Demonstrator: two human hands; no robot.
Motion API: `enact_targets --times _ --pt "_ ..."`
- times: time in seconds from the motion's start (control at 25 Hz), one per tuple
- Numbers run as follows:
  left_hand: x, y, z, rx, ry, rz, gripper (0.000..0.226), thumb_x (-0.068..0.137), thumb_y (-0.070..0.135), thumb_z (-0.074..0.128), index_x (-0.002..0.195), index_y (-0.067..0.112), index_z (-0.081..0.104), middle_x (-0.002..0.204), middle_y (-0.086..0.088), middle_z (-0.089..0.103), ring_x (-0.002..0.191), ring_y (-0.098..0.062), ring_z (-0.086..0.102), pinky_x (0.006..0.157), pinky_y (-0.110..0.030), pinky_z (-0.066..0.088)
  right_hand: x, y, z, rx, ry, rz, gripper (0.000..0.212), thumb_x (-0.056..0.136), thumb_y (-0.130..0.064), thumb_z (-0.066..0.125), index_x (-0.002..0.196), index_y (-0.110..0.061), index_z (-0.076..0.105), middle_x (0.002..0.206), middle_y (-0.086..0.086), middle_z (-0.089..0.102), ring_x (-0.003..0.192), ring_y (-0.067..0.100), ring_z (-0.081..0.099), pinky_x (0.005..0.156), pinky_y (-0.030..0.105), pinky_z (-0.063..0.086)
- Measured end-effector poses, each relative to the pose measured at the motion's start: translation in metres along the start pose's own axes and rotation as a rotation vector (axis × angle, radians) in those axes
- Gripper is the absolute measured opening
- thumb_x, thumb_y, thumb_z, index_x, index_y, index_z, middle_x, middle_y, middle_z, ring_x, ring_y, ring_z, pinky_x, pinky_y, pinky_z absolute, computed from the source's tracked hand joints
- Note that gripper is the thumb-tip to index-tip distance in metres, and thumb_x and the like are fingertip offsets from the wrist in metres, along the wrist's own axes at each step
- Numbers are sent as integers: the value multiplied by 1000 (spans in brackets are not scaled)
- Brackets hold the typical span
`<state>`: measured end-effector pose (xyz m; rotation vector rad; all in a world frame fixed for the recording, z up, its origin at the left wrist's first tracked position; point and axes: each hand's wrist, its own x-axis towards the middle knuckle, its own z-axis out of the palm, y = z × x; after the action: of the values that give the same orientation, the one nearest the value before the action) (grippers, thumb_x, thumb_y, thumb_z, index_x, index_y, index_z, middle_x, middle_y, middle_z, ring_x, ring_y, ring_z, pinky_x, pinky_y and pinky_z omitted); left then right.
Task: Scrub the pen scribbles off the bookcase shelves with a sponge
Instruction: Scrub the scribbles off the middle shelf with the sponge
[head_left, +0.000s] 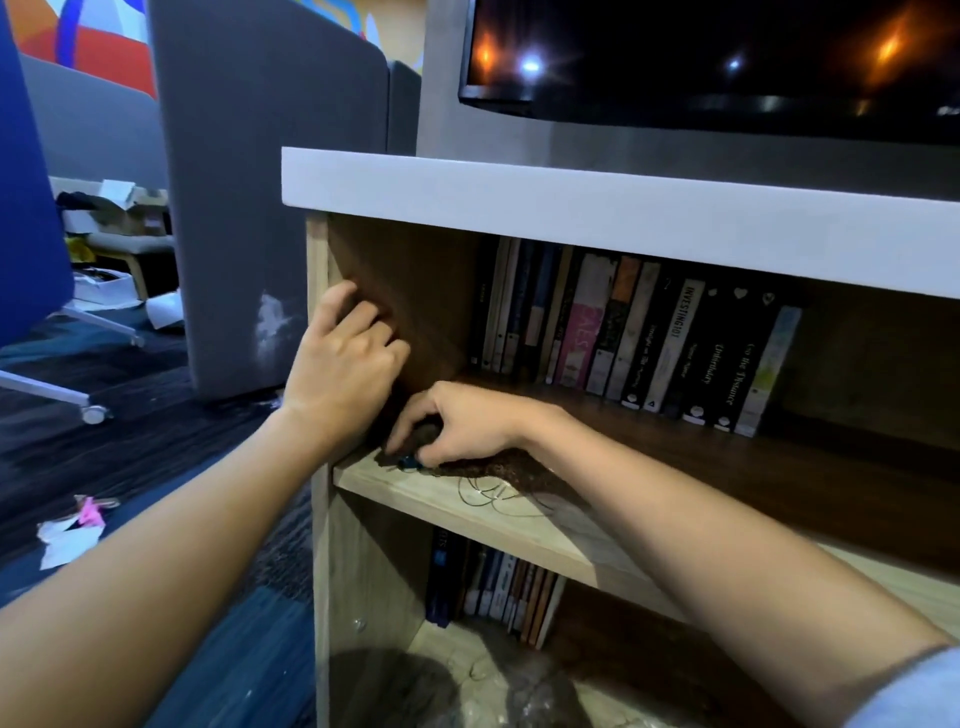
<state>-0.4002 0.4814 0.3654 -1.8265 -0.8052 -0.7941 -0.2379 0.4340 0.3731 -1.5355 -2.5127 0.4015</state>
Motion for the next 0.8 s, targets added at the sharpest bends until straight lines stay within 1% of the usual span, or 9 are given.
enact_targets --times 0.08,0.2,0.28,0.36,0.48,0.56,0.64,0.72,0.8 --pt "0 0 0 -19 14 11 25 85 15 50 72 10 70 72 -8 68 89 -32 62 111 -43 17 -21 4 -11 106 -18 0 30 77 -4 65 100 -22 73 114 -3 68 105 10 62 99 24 45" --pt "-2 0 1 -63 86 36 29 86 13 44 70 12 68 66 -4 62 79 -31 62 105 -42 23 -54 32 -31 234 371 173 29 80 -3 64 97 -26 71 108 1 71 98 20 65 90 33 49" --pt "-2 -1 3 -95 134 41 29 85 12 44 67 11 67 62 -4 59 73 -30 62 100 -40 26 -78 63 -34 153 479 336 25 85 -9 64 104 -24 70 106 3 70 90 23 65 77 30 48" --pt "-2 -3 4 -106 151 49 28 84 10 45 65 12 65 61 -2 57 71 -28 61 97 -39 27 -94 84 -22 -13 433 443 26 88 -12 62 113 -20 68 112 2 67 104 18 62 83 24 44" --pt "-3 -2 8 -127 171 56 28 85 10 46 64 13 65 61 -1 57 72 -27 61 95 -39 27 -94 77 6 -67 392 426 31 91 -9 57 120 -16 64 121 2 62 112 15 55 89 17 37" --pt "-3 -2 8 -164 183 62 32 87 11 41 64 12 64 61 -2 57 71 -28 61 93 -39 27 -87 55 18 -32 361 370 32 92 -12 55 123 -19 61 121 0 61 107 11 56 90 16 40" --pt "-3 -2 7 -211 209 58 37 88 13 36 63 11 63 60 -3 56 70 -29 62 92 -39 27 -84 34 19 -17 305 321 30 92 -16 57 120 -23 63 101 -12 62 83 -8 54 70 4 37" --pt "-2 -1 8 -243 239 45 40 89 15 33 62 10 62 59 -4 56 70 -29 62 90 -39 27 -82 25 9 47 281 282 26 91 -14 59 116 -20 65 84 -18 59 63 -13 51 58 3 35" --pt "-3 -1 8 -246 224 45 42 91 16 32 63 9 63 61 -5 57 71 -30 62 90 -39 27 -77 28 -7 128 403 312 28 90 -10 59 117 -15 65 101 -7 66 78 -9 57 68 3 38"
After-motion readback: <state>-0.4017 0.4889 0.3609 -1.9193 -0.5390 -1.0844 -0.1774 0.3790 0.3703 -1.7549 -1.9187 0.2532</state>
